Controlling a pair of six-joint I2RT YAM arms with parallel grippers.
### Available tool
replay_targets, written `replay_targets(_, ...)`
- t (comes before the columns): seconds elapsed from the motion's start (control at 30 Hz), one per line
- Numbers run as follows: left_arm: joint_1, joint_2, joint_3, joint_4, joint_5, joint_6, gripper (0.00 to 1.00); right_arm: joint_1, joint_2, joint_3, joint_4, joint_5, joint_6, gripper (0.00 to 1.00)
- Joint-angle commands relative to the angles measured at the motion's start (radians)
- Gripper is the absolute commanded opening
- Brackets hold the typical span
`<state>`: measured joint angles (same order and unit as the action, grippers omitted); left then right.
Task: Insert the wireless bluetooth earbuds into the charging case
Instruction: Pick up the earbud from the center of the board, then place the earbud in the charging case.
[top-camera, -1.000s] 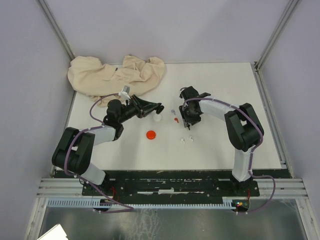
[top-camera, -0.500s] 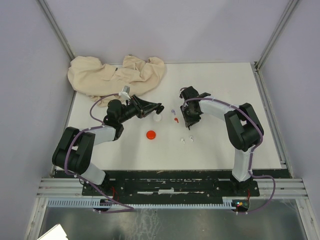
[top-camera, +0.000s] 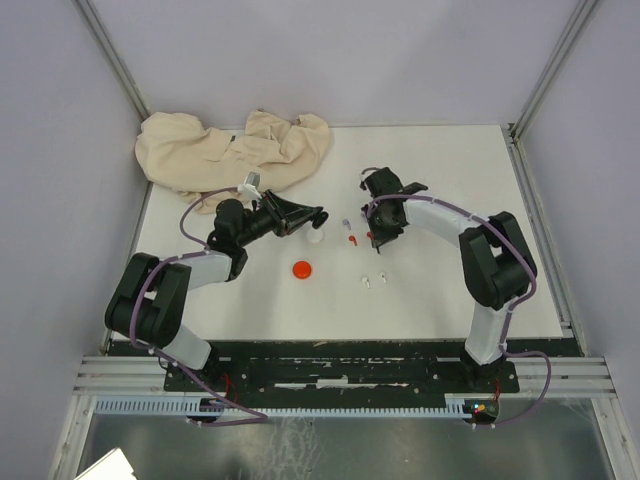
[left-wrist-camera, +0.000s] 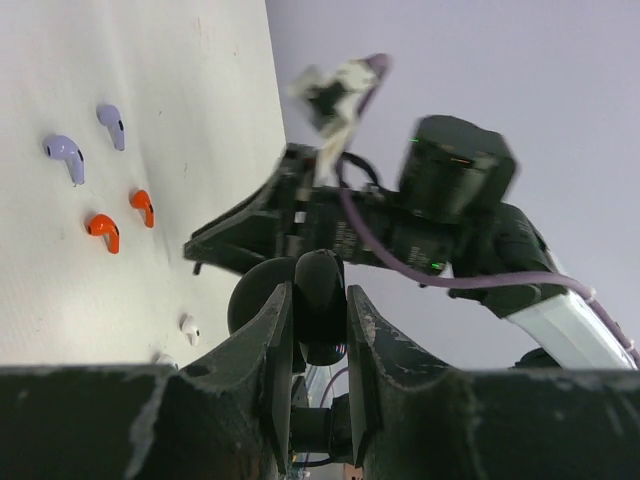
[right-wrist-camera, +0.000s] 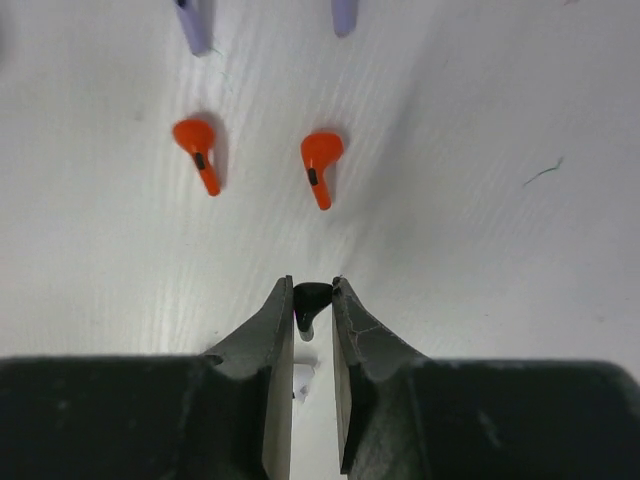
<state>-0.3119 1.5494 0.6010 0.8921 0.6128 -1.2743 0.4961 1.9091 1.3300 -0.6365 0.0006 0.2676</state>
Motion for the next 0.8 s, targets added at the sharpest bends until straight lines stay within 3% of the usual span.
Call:
replay_targets(0.0,0.001,0.018,0.021,0.071,0.032,0.007,0.03,-0.003,-0.231,-0.022,0.141,0.004,-0.032,0.02)
replay_targets(0.3,-0.002,0.033,0.014,0.159,0.079,-0.062,0.03,-0.002,-0.573,-0.334,0.717,-0.157,-0.003,0.01)
replay_targets(0.53,-0.014,0.031,0.016,0.158,0.081,-0.076,0.03,0.025,-0.613,-0.444,0.975,-0.238,-0.027,0.01)
replay_targets(0.77,-0.036,0.035,0.014,0.158,0.048,-0.086,0.03,0.112,-0.591,-0.537,1.218,-0.223,-0.165,0.01)
